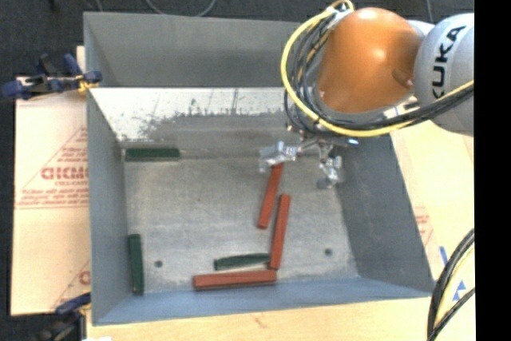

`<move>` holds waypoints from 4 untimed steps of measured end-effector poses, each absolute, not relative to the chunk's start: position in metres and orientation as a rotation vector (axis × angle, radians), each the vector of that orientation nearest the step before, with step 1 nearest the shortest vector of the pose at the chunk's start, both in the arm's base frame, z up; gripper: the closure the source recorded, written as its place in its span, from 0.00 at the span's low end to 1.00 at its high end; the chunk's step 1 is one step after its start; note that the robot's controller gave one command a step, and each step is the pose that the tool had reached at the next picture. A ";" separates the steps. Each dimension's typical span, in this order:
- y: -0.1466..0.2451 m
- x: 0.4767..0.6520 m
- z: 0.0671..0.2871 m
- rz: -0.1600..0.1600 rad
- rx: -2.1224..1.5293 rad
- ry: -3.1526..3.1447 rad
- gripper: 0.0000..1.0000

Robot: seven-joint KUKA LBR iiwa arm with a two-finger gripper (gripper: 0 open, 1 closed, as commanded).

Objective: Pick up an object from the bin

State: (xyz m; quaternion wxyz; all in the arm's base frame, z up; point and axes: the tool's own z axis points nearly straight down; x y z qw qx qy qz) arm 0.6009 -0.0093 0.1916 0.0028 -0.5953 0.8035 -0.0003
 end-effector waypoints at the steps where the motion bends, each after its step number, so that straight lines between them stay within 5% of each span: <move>1: -0.011 0.650 0.080 -0.003 -2.056 2.368 0.00; 2: -0.010 0.651 0.084 -0.003 -2.048 2.370 1.00; 3: -0.025 0.634 0.231 -0.012 -2.054 2.366 1.00; 4: -0.073 0.634 0.211 -0.001 -2.096 2.340 1.00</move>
Offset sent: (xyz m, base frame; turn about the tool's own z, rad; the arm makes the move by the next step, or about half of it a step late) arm 0.0479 -0.0011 -0.1104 -0.1576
